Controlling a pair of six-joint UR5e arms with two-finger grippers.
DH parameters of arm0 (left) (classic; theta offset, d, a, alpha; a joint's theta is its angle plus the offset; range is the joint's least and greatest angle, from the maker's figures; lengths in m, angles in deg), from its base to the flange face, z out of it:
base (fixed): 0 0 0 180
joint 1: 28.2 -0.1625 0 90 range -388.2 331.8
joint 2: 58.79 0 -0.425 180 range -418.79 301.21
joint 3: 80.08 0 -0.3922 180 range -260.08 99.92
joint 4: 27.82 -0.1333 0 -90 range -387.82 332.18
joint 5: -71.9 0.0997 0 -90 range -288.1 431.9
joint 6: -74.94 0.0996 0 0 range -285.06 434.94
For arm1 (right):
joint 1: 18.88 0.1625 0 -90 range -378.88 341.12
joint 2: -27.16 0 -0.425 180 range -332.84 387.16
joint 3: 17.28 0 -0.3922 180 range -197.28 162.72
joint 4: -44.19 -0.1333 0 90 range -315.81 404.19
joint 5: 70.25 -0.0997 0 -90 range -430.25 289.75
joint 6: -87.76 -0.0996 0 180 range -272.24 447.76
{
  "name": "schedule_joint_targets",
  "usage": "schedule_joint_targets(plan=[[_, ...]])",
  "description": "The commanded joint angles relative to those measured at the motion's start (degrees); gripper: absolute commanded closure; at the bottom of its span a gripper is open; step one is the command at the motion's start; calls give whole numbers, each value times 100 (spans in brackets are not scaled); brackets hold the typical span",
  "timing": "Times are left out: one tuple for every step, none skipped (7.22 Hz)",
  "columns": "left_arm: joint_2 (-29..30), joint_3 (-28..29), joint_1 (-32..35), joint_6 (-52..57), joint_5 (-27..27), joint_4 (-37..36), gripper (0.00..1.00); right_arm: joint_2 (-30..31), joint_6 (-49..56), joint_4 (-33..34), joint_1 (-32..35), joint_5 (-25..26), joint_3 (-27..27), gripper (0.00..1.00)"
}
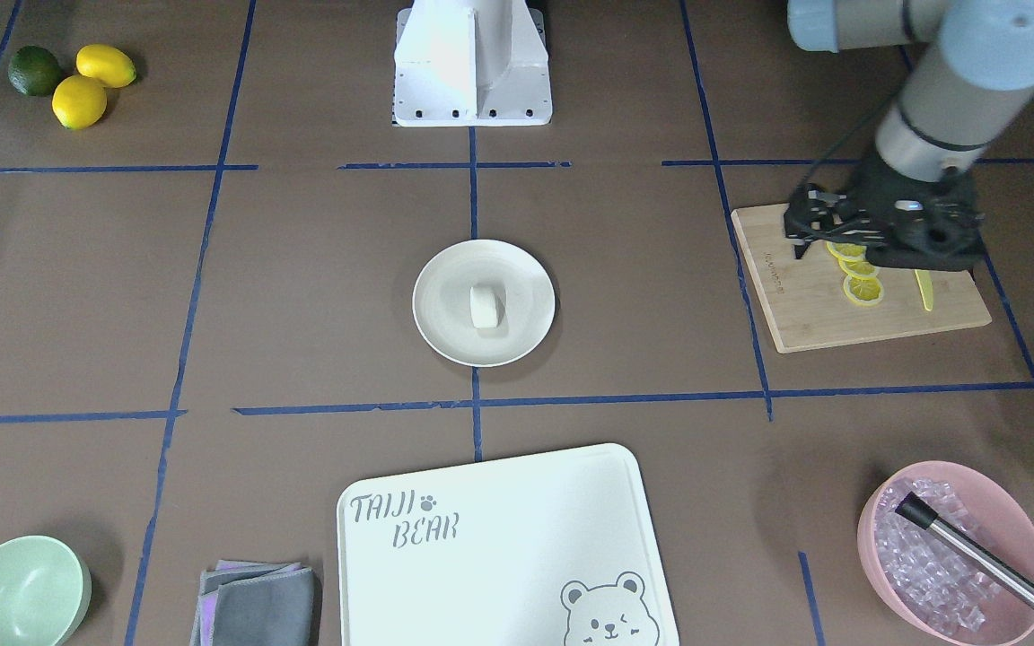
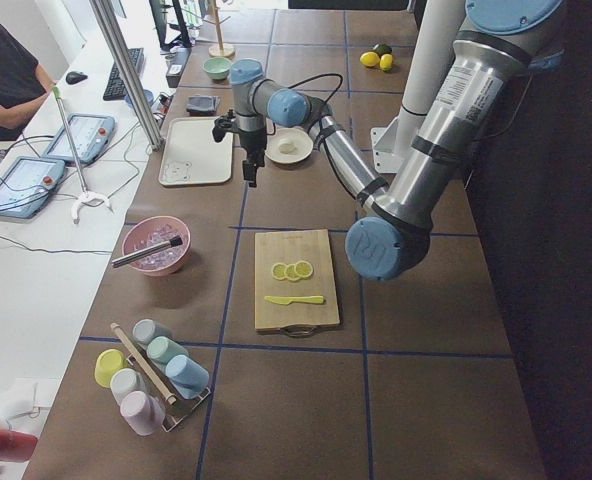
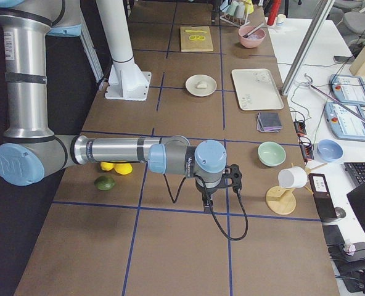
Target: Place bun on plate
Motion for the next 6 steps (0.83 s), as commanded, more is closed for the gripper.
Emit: schedule_joint_targets(plan=[[-889,240,1451,2102,-242,-3,0,131,-408,-401,-7,210,0,0],[-1075,669,1961,2868,-312,49,0,123,-593,-402,-15,210,0,0],[-1164,1117,2288,3346,-487,75,0,97,-613,-393,-42,193,-9,0],[-1165,1652,2683,3890,-523,76,0,70,-613,-384,-42,166,-17,0],[-1165,2101,3000,4191,-828,215,0,53,-604,-393,-42,175,-9,0],[-1191,2462,3108,4272,-1058,390,0,52,-595,-401,-42,166,0,0]])
